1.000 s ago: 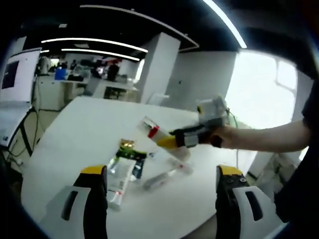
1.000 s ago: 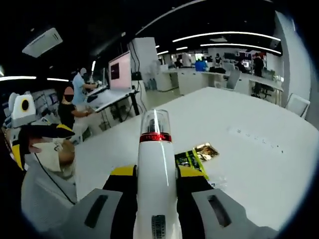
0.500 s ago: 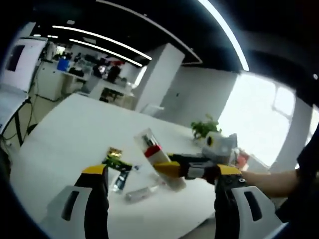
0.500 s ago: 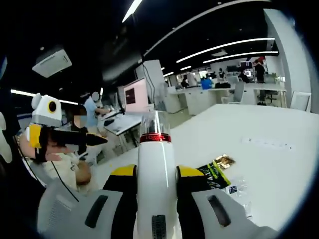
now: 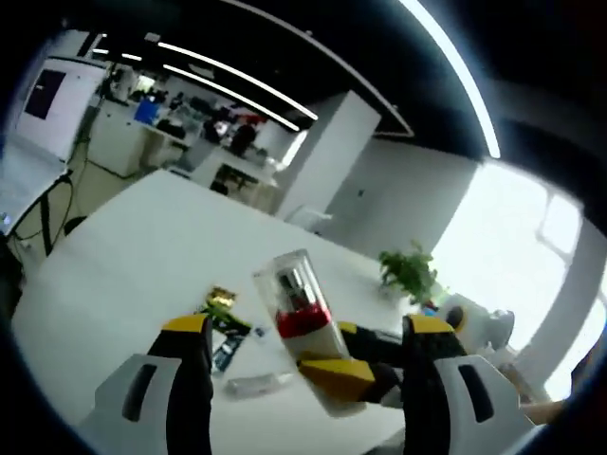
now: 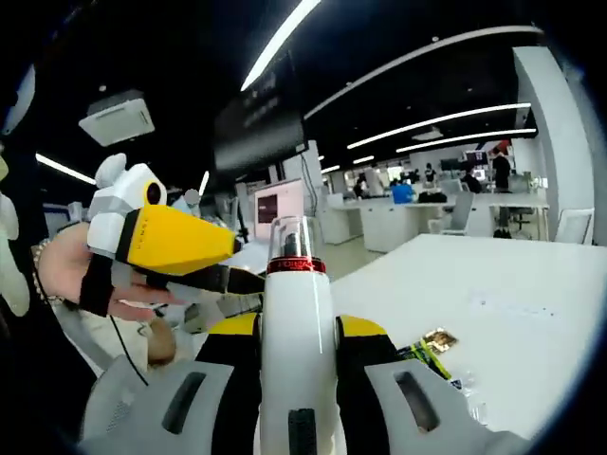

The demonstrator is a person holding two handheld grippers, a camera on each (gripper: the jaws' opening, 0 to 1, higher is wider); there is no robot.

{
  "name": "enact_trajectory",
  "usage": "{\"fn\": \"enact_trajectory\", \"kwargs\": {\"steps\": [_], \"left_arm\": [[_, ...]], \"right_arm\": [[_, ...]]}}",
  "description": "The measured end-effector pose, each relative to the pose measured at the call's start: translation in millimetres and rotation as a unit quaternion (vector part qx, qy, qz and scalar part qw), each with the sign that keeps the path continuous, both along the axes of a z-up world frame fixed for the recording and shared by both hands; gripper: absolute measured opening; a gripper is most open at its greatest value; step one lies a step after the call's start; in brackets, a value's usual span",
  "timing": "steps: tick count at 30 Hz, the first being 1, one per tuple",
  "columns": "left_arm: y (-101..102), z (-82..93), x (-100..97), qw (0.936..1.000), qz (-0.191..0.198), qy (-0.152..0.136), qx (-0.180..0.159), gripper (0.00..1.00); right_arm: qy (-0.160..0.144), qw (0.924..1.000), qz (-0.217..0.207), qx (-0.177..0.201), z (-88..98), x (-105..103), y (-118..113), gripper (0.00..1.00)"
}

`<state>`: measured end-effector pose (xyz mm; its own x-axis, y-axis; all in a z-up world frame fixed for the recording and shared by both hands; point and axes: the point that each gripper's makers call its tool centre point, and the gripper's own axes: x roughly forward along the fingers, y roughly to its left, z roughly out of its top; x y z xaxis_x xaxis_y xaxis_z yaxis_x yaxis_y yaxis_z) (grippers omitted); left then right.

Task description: Arrange the skincare products in the storage area until every visible bottle or jar stands upright without overlapping.

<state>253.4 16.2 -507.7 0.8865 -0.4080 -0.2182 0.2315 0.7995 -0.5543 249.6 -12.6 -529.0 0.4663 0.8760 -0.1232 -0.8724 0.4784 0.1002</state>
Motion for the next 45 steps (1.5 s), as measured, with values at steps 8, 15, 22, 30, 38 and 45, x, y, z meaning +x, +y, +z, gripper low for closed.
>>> {"fn": "enact_trajectory", "kwargs": {"steps": [8,15,22,30,38,45], "left_arm": [[-13.2,6.4,-3.0,0.9998,-0.006,0.001,-0.018,0.63],[-16.6,14.0,-5.9,0.9992,-0.011,-0.001,-0.039,0.48],[-18.0,16.4,-6.0,0.9991,-0.014,-0.005,-0.04,0.39],[-26.2,22.9,-16.7,0.9976,-0.036,-0.021,-0.055,0.28],[-39.9,32.4,-25.0,0.9916,-0.099,-0.033,-0.076,0.24],[-63.5,49.5,-33.7,0.9798,-0.182,-0.067,-0.05,0.23]], "right_arm": [[-0.036,0.9991,-0.021,0.008,25.9,-10.9,-1.9,0.28],[-0.05,0.9984,-0.025,0.012,36.7,-16.5,-2.5,0.28],[-0.059,0.9978,-0.03,0.009,42.4,-24.1,-0.2,0.28],[-0.054,0.9976,-0.044,0.008,39.0,-28.6,-4.8,0.28],[-0.031,0.9971,-0.064,0.027,40.0,-34.1,-12.9,0.29],[0.01,0.9968,-0.024,0.075,55.8,-43.2,-26.5,0.3]]}}
